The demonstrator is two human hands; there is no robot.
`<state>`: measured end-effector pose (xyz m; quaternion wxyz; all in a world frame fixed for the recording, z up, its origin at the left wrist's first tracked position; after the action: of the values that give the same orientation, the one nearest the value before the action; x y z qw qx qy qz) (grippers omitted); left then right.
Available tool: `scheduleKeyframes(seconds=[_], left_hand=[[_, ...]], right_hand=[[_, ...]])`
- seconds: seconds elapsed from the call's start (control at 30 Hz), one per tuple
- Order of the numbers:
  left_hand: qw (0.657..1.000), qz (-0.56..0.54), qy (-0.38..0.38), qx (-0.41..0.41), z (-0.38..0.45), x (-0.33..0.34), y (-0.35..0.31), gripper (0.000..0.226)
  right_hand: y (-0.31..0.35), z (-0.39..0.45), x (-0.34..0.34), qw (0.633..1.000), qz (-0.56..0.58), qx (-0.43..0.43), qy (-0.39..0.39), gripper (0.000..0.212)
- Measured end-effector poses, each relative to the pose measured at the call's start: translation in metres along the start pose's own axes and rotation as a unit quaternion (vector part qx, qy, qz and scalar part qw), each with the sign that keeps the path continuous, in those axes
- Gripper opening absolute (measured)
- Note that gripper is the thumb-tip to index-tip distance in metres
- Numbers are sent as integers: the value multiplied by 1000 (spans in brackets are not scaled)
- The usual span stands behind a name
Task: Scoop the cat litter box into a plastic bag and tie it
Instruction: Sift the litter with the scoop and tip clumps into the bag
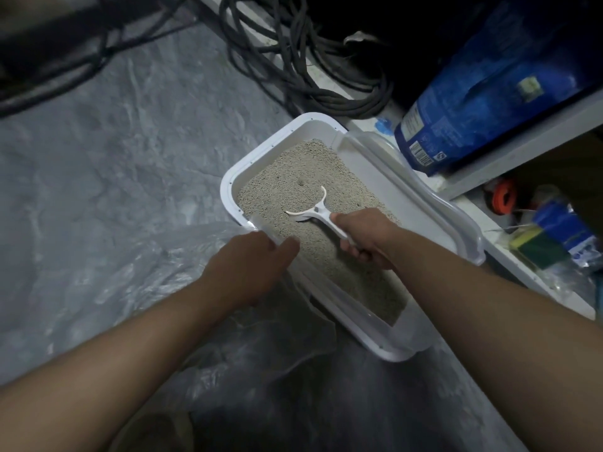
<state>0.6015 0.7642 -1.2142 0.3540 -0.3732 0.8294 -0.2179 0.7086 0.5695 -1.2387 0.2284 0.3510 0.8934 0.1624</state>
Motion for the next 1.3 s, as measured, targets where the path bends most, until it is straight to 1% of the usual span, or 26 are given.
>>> scheduleKeyframes(seconds=[0.13,0.23,0.43,0.5,0.6,0.67,0.8,1.0,1.1,1.17,1.3], left_hand=[[1000,-6,5,6,0,0,-1,67],[1000,-13,5,4,1,-1,0,68],[1000,-5,9,-2,0,0,1,68],[1000,-1,7,1,1,0,2,69],[1000,1,14,8,1,2,3,71],[1000,-6,10,14,0,1,3,68],[1000,-8,13,14,-1,-1,4,65],[998,-54,26,-2,-2,-1,5,63],[997,-73,24,-1,-3,0,5,56],[996,-90,26,-3,-3,1,5,52],[996,-87,26,-7,-4,2,4,54]], right_hand=[[8,7,14,1000,-2,-29,4,41],[10,14,21,1000,6,-27,14,46],[15,23,25,998,-44,-37,-10,56],[16,24,25,996,-65,-56,-31,55],[12,20,27,986,-98,-97,-96,55],[6,18,30,985,-62,-104,-120,59],[-1,15,36,985,-19,-107,-133,68],[-5,5,35,981,47,-124,-139,71],[-7,-1,33,978,91,-128,-138,71],[-10,-7,31,977,93,-129,-144,67],[-22,-19,28,976,63,-141,-153,60]])
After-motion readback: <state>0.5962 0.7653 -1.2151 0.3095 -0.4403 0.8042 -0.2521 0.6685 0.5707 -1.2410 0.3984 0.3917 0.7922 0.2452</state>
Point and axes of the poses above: each hand's wrist, its own z-axis towards the middle knuckle, its own x-axis out of the palm, y = z × x, the point moved 5 cm from there along z, towards the middle knuckle, and after that the axes turned 15 degrees about y, right-handed, at the moved point
